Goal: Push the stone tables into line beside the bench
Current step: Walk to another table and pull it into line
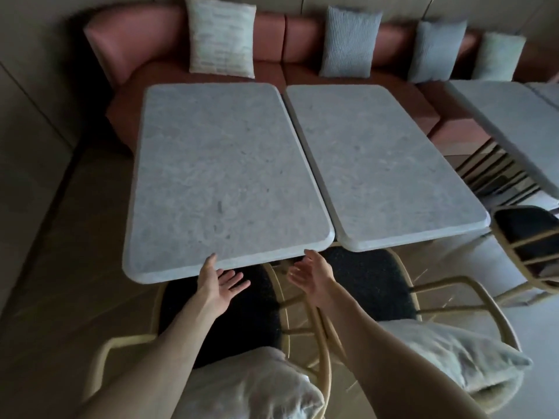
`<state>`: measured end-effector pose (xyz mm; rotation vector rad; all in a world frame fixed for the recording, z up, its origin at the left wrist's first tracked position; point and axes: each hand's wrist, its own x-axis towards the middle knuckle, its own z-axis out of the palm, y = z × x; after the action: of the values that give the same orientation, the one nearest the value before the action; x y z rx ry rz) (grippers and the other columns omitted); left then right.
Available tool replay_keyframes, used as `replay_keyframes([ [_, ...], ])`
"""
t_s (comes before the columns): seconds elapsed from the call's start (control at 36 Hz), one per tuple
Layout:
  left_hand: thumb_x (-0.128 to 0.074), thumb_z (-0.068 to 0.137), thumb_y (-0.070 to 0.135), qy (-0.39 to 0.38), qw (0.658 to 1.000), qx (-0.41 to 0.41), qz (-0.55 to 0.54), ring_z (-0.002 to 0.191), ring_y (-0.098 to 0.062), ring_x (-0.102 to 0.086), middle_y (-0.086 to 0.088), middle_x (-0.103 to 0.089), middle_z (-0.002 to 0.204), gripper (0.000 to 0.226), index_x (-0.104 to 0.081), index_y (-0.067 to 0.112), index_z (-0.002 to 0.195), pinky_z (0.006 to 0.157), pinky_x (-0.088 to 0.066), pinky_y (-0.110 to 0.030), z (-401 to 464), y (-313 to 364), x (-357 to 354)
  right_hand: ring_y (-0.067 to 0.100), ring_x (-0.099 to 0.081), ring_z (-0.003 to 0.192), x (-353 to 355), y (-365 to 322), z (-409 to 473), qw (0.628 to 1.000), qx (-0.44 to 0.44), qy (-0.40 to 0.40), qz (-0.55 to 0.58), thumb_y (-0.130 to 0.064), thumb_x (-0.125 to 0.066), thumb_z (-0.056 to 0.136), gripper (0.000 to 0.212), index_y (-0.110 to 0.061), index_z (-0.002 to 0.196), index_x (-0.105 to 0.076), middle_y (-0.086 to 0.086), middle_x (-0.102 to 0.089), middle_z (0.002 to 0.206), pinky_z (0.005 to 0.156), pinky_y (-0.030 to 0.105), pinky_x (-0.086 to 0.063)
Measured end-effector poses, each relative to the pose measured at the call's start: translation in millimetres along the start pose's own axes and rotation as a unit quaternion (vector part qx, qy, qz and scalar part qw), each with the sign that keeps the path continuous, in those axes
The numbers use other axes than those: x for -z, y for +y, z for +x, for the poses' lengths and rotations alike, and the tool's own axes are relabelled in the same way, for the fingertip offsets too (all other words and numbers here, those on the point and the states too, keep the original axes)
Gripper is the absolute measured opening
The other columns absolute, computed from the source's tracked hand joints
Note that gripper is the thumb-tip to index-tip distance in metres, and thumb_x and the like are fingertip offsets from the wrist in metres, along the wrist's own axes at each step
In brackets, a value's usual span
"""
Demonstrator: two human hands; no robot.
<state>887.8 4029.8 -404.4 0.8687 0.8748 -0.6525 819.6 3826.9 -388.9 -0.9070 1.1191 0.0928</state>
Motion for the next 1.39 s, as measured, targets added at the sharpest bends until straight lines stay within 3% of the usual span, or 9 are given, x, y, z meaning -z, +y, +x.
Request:
replay_keyframes([
  [0.08,-0.061,0.090,0.053,0.014,1.000,0.012,-0.019,0.118,-0.048,-0.052,-0.028,-0.036,0.146,0.088,-0.021,0.004,0.152,0.078,-0.049,-0.071,17,-6,-9,0.028,-0.062,0.067,-1,-10,30,0.999,-0.037,-0.011,0.011,-0.027,-0.063,0.094,0.027,-0.002,0.087,-0.055,0.011,-0.057,0.064,0.092,0.048,-0.056],
  [0.22,-0.063,0.085,0.061,0.045,0.997,0.013,-0.064,0.136,-0.051,-0.038,-0.026,-0.023,0.156,0.104,-0.009,0.011,0.158,0.081,-0.042,-0.076,48,-13,-22,0.039,-0.058,0.117,-5,-24,75,0.994,-0.095,-0.042,0.039,-0.034,-0.067,0.091,0.044,-0.002,0.114,-0.048,0.021,-0.060,0.112,0.078,0.044,-0.054],
  [0.36,-0.058,0.087,0.064,0.059,0.994,0.005,-0.096,0.144,-0.044,-0.030,-0.025,-0.021,0.159,0.099,-0.017,0.006,0.156,0.100,-0.036,-0.073,77,-17,-31,0.035,-0.063,0.085,-1,-25,110,0.989,-0.125,-0.048,0.062,-0.041,-0.069,0.088,0.064,0.000,0.132,-0.047,0.025,-0.060,0.116,0.083,0.048,-0.052],
  [0.58,-0.053,0.094,0.056,0.072,0.989,-0.056,-0.119,0.135,-0.036,-0.046,-0.017,-0.049,0.145,0.067,-0.045,0.011,0.143,0.113,-0.034,-0.058,119,-29,-38,0.040,-0.062,0.113,15,-17,153,0.981,-0.075,-0.046,0.174,-0.040,-0.067,0.090,0.062,0.002,0.132,-0.049,0.025,-0.061,0.126,0.101,0.051,-0.050],
  [0.67,-0.053,0.096,0.051,0.066,0.986,-0.088,-0.124,0.125,-0.032,-0.056,-0.015,-0.057,0.138,0.060,-0.049,0.011,0.140,0.102,-0.047,-0.048,130,-36,-39,0.037,-0.064,0.110,23,-13,160,0.981,-0.050,-0.052,0.181,-0.030,-0.068,0.091,0.053,0.003,0.128,-0.052,0.023,-0.065,0.121,0.102,0.048,-0.050],
  [0.92,-0.053,0.096,0.050,0.077,0.984,-0.128,-0.095,0.124,-0.032,-0.057,-0.015,-0.058,0.136,0.059,-0.047,0.011,0.140,0.095,-0.048,-0.046,133,-44,-37,0.031,-0.068,0.095,30,-12,163,0.992,-0.020,-0.044,0.114,-0.025,-0.072,0.089,0.028,-0.006,0.102,-0.055,0.016,-0.067,0.105,0.099,0.048,-0.053],
  [1.06,-0.052,0.097,0.049,0.072,0.984,-0.139,-0.079,0.114,-0.031,-0.060,-0.015,-0.058,0.135,0.060,-0.044,0.010,0.141,0.094,-0.049,-0.048,133,-43,-35,0.032,-0.066,0.093,31,-13,163,0.993,-0.005,-0.048,0.107,-0.022,-0.072,0.089,0.040,-0.004,0.116,-0.049,0.018,-0.064,0.108,0.091,0.048,-0.056],
  [1.19,-0.054,0.096,0.049,0.067,0.985,-0.140,-0.078,0.110,-0.032,-0.061,-0.015,-0.060,0.133,0.059,-0.046,0.009,0.140,0.086,-0.052,-0.048,132,-42,-35,0.036,-0.060,0.114,32,-12,163,0.992,0.011,-0.061,0.110,-0.021,-0.072,0.089,0.058,-0.004,0.136,-0.041,0.021,-0.057,0.129,0.097,0.051,-0.053],
  [1.39,-0.054,0.096,0.048,0.067,0.985,-0.143,-0.066,0.087,-0.029,-0.065,-0.012,-0.065,0.110,0.048,-0.052,0.011,0.127,0.077,-0.055,-0.048,134,-43,-32,0.032,-0.065,0.100,35,-9,162,0.992,0.021,-0.063,0.103,-0.021,-0.073,0.088,0.057,-0.004,0.134,-0.044,0.018,-0.063,0.117,0.091,0.048,-0.056],
])
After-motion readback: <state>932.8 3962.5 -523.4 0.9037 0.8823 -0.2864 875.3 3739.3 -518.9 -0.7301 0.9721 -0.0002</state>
